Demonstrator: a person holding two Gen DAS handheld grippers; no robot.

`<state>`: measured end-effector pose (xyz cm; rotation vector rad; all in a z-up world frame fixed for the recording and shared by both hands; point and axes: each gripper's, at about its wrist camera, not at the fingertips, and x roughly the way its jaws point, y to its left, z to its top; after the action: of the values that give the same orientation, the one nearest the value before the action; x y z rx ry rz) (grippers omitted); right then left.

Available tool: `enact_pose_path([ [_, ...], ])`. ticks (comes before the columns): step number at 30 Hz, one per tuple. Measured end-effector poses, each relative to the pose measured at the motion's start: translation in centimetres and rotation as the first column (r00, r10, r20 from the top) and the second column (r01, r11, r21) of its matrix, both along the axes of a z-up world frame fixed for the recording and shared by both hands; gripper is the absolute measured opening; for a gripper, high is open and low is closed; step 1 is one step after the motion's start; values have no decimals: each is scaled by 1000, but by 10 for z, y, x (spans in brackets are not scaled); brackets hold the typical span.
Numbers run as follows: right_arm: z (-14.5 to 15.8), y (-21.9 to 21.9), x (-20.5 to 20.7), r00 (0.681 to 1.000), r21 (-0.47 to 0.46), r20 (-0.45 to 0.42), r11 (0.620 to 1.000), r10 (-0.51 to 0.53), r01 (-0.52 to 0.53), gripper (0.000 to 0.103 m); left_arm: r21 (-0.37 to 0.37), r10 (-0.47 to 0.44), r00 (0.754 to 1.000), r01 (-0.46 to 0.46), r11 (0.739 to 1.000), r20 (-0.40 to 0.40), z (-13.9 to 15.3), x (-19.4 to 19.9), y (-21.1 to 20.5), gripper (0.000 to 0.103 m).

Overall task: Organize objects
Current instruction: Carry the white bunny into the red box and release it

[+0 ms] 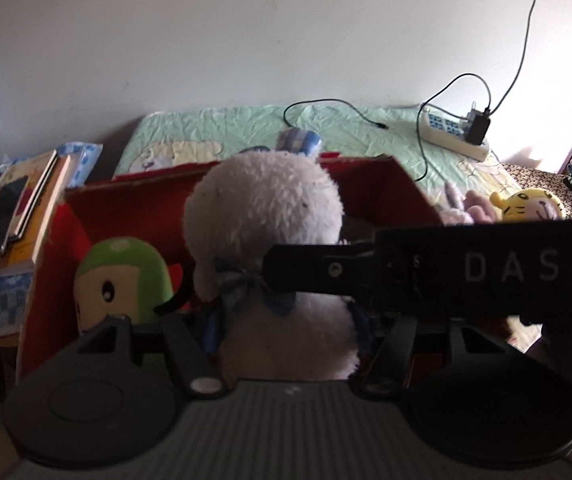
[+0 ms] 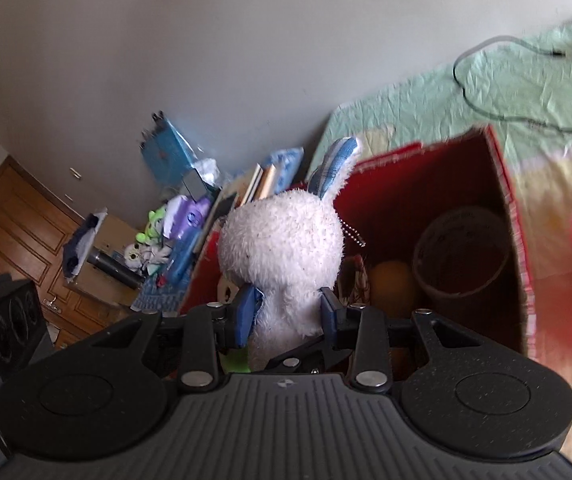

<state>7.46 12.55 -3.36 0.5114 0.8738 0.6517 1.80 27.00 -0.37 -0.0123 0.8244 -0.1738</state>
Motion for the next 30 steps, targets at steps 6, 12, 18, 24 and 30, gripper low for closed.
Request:
enact_pose_path([
  [6, -8, 21, 10, 999, -68, -26, 997, 26, -28, 38, 11, 28, 999, -28, 1000, -35, -12, 8, 15, 61],
  [12, -17, 32, 21, 996, -134, -75, 990, 44, -54, 36, 8, 38, 998, -38, 999, -43, -19, 8, 24, 70],
  [18, -21, 34, 27, 992, -120, -82, 987, 100, -109, 34, 7, 59, 997, -58, 998, -47, -21, 6, 32, 70],
  [24, -28, 31, 29, 991, -98, -116, 992, 71, -83, 39, 17, 63, 996, -62, 998, -56, -24, 11, 29, 72],
  [30, -26, 15, 24, 994, -60, -106, 997, 38, -45, 40, 58, 48, 997, -45, 997, -62, -29, 14, 18, 83],
])
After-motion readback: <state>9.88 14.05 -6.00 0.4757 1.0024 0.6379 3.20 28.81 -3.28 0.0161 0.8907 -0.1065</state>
